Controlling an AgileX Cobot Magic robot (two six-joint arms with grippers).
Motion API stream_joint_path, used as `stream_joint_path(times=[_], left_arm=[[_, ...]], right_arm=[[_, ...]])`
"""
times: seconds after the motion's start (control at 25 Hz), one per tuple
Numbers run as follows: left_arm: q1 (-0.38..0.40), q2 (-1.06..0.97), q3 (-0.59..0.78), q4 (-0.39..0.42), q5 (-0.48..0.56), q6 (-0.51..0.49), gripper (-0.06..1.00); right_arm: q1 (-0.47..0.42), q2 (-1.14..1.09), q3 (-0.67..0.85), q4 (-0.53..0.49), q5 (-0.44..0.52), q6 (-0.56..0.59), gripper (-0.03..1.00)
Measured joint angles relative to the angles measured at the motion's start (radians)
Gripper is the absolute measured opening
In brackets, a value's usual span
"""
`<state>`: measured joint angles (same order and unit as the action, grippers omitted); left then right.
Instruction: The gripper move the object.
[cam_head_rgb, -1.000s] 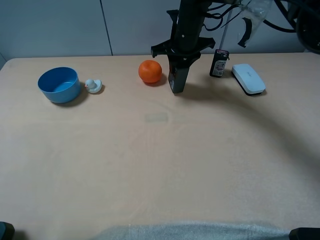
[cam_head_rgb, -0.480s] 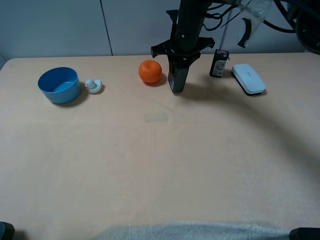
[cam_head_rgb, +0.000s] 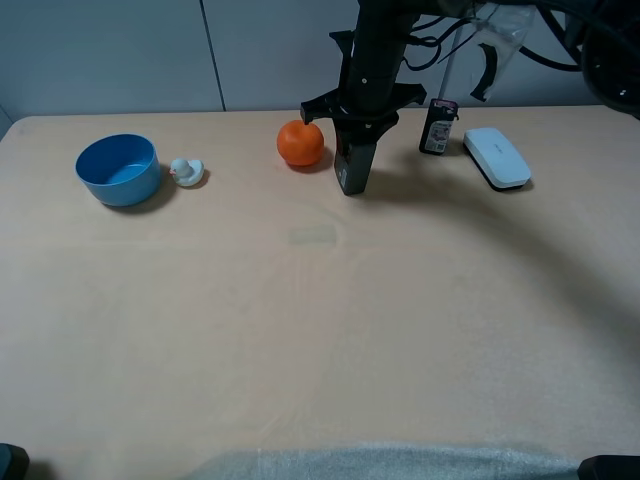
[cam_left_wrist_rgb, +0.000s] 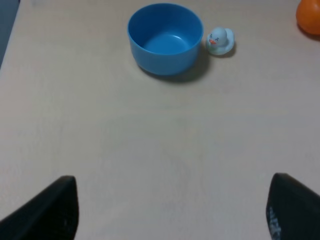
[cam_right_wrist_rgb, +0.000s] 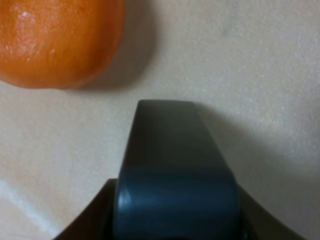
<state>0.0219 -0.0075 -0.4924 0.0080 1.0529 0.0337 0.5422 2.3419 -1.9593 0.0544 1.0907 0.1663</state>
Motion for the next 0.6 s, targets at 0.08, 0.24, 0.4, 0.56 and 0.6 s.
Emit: stream_joint_path(times=[0.08,0.24,0.4,0.56,0.6], left_arm=[[0.0,0.0,0.0,0.0,0.0,0.0,0.82],[0.0,0.0,0.0,0.0,0.0,0.0,0.82],[0.0,0.0,0.0,0.0,0.0,0.0,0.82],[0.0,0.0,0.0,0.0,0.0,0.0,0.82],[0.0,0.0,0.0,0.0,0.0,0.0,0.82]], right_arm=[[0.0,0.0,0.0,0.0,0.0,-0.002,0.29],[0.0,0.0,0.0,0.001,0.0,-0.011,0.3],[0.0,0.0,0.0,0.001,-0.01,-0.016,0.43],[0.0,-0.001,-0.001,0.001,-0.017,-0.017,0.55],[0.0,-0.001,-0.001,0.001,-0.017,-0.017,0.57]])
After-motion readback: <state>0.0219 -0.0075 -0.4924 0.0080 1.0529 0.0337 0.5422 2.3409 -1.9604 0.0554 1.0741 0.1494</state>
